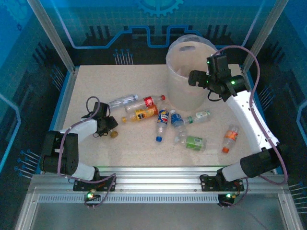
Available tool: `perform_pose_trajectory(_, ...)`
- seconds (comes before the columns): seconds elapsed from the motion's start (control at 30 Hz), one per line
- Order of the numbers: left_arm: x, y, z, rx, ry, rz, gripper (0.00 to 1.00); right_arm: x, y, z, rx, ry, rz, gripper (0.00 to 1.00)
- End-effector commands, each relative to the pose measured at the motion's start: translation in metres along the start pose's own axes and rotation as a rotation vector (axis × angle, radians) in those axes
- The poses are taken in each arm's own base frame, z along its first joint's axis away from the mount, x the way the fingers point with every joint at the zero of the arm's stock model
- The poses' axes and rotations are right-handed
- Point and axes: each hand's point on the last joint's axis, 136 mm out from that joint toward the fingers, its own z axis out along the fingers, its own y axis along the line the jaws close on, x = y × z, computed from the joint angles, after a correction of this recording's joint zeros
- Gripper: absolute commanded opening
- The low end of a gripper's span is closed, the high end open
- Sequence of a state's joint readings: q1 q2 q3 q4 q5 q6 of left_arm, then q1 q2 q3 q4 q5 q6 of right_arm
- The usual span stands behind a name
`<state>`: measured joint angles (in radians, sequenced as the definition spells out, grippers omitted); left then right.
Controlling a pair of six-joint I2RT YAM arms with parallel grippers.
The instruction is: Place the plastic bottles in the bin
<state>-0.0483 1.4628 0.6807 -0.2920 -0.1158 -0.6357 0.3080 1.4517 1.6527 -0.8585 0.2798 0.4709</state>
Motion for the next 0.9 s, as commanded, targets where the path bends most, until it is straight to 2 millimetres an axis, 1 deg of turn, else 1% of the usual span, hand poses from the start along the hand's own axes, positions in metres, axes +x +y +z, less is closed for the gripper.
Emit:
perform_pose_trajectory(0.0, -0.002, 0.008, -0.003, -0.019, -0.026, -0.02, 0.6, -0.004, 0.009, -0.003, -0.025, -0.015, -0.003, 1.0)
perform_pose_trajectory(0.07, -0.004, 0.007, -0.006, -0.014, -0.038, -0.018, 0.54, -0.005, 0.009, -0.003, -0.029, -0.015, -0.003, 1.0)
perform_pose_trajectory(0.13, -0.008, 0.006, -0.012, -0.006, -0.058, -0.016, 0.5, -0.005, 0.01, -0.003, -0.032, -0.014, -0.004, 1.0)
perform_pose_trajectory(0.3, -0.019, 0.003, -0.034, 0.016, -0.125, 0.0, 0.44, -0.006, 0.012, -0.007, -0.043, -0.021, -0.008, 1.0)
perform_pose_trajectory(0.4, -0.026, -0.002, -0.054, 0.057, -0.178, 0.011, 0.43, -0.005, 0.016, -0.01, -0.061, -0.023, -0.016, 1.0)
perform_pose_trajectory(0.5, -0.034, -0.014, -0.08, 0.137, -0.243, 0.036, 0.43, -0.006, 0.022, -0.014, -0.095, -0.028, -0.027, 1.0)
perform_pose_trajectory(0.6, -0.041, -0.032, -0.111, 0.241, -0.324, 0.089, 0.43, -0.007, 0.032, -0.02, -0.149, -0.038, -0.042, 1.0)
perform_pose_trajectory(0.7, -0.043, -0.057, -0.144, 0.36, -0.395, 0.158, 0.43, -0.008, 0.047, -0.029, -0.229, -0.051, -0.058, 1.0)
perform_pose_trajectory(0.8, -0.038, -0.088, -0.171, 0.497, -0.435, 0.247, 0.43, -0.007, 0.064, -0.039, -0.326, -0.056, -0.078, 1.0)
perform_pose_trajectory(0.87, -0.031, -0.112, -0.187, 0.599, -0.447, 0.312, 0.43, -0.006, 0.078, -0.044, -0.406, -0.051, -0.086, 1.0)
